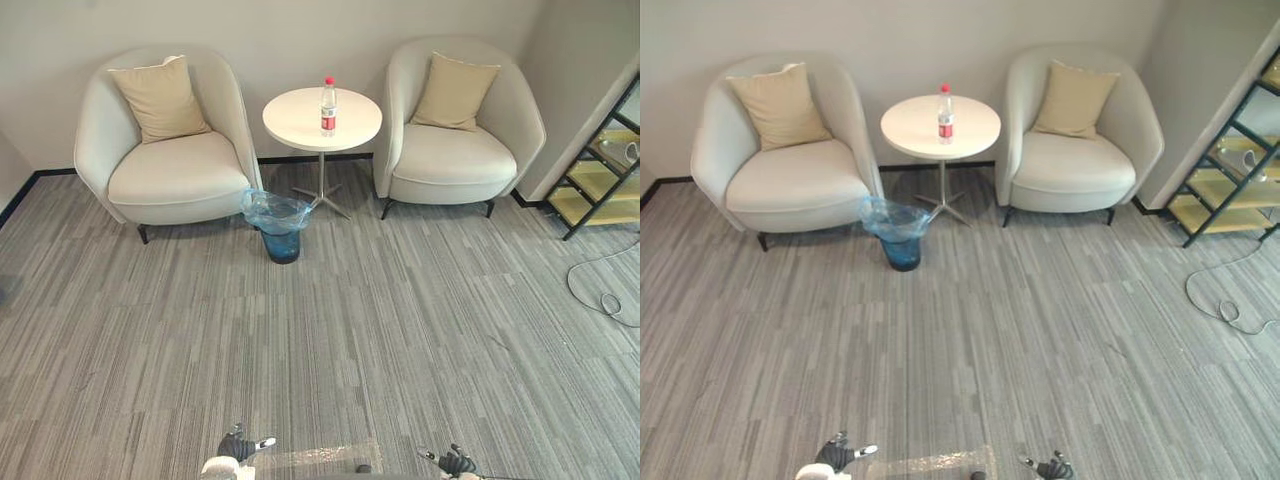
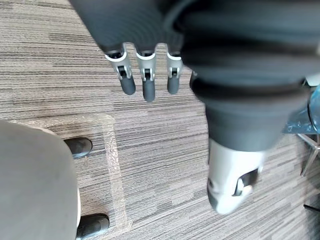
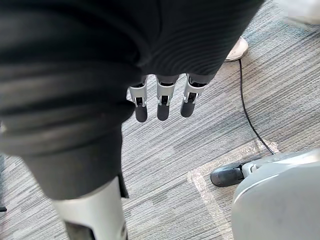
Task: Gather rubbish on tea table into small bin, then transfer packed bag to large trash can.
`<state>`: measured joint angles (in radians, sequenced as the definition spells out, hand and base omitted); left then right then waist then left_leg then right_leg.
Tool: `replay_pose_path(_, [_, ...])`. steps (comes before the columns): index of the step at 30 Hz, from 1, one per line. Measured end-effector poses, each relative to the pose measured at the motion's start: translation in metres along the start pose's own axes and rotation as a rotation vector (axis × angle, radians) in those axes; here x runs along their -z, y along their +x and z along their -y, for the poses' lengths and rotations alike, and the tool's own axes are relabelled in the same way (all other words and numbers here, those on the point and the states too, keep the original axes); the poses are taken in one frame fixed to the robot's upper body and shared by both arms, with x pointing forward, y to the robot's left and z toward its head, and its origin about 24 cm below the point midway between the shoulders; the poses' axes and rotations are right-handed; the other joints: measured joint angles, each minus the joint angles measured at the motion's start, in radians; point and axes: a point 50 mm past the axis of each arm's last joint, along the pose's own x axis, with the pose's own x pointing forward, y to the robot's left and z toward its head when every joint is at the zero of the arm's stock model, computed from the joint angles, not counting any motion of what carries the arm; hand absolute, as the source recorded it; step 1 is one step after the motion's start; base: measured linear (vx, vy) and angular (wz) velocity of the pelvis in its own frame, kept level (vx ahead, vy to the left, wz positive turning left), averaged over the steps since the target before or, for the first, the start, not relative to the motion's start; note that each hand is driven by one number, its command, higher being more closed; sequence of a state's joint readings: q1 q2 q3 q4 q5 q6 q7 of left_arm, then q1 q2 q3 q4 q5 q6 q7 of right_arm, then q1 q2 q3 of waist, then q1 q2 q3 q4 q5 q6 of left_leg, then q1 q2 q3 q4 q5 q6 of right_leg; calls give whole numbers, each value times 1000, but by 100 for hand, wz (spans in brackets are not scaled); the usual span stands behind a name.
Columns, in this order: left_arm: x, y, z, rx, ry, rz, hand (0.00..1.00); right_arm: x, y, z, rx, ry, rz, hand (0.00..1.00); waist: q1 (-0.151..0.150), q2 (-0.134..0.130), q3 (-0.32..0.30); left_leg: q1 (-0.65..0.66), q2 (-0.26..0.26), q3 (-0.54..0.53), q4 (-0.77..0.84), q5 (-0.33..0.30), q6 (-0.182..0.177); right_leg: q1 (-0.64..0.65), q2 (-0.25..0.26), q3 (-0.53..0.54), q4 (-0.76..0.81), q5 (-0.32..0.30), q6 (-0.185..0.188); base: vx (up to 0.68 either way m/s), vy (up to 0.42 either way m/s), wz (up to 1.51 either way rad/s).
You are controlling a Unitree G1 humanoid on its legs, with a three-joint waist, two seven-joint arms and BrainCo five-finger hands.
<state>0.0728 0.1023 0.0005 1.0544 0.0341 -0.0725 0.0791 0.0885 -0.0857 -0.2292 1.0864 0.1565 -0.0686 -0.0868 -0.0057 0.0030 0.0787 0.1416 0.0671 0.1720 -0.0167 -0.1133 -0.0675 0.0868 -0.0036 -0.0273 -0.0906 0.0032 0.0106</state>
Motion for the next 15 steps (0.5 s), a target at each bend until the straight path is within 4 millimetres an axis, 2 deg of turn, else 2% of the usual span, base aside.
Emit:
replay_pose_path(3, [-2,0,2,12,19,4,0,-3,1,-2,-8,-5,10,0,-1,4,4,-6,14,36,6,-13,-11,-22,15,32,2,3,-5,25,-26,-36])
replay_pose_path(6, [-5,1,6,24,25,10,0,-4,1,-1,-7,-5,14,0,-4,10,8,-34,27,35,44,-36,-18,-29,21,22,3,-7,-9,38,-30,3])
replay_pose_path(9, [-9,2,8,27,22,13,0,-9,1,3,2,-7,30,0,-9,30,32,-62,65,14,152,-87,-48,-36,39,-10,90,-81,-29,96,-64,25])
replay_pose_path(10, [-9,2,7,25,22,16,0,-8,1,3,2,-6,29,0,-9,27,36,-73,69,11,192,-94,-58,-36,39,-12,101,-106,-31,68,-99,21])
replay_pose_path(11, [-14,3,5,18,7,33,0,-8,1,1,1,5,29,0,-8,13,46,-117,78,12,321,-99,-66,-31,34,-8,132,-135,-40,107,-141,0])
replay_pose_path(12, [-20,3,5,14,-15,61,0,-8,1,-1,-3,17,33,0,2,12,48,-184,99,12,486,-98,-66,-28,34,0,162,-156,-45,143,-170,-12])
replay_pose_path(13, [-22,2,6,12,-33,70,0,-10,0,-1,-5,23,46,0,6,20,55,-217,116,12,582,-96,-68,-21,41,8,178,-164,-51,123,-119,-29])
replay_pose_path(14, [-23,1,9,11,-67,78,0,-12,-1,-3,-12,39,62,0,8,28,67,-271,146,11,733,-67,-55,-9,53,24,194,-184,-76,164,-61,-30])
replay_pose_path(15, [-24,1,12,9,-92,83,0,-17,-1,-5,-18,41,83,0,11,41,69,-326,155,8,832,-86,-52,20,56,39,203,-198,-93,263,-32,-41])
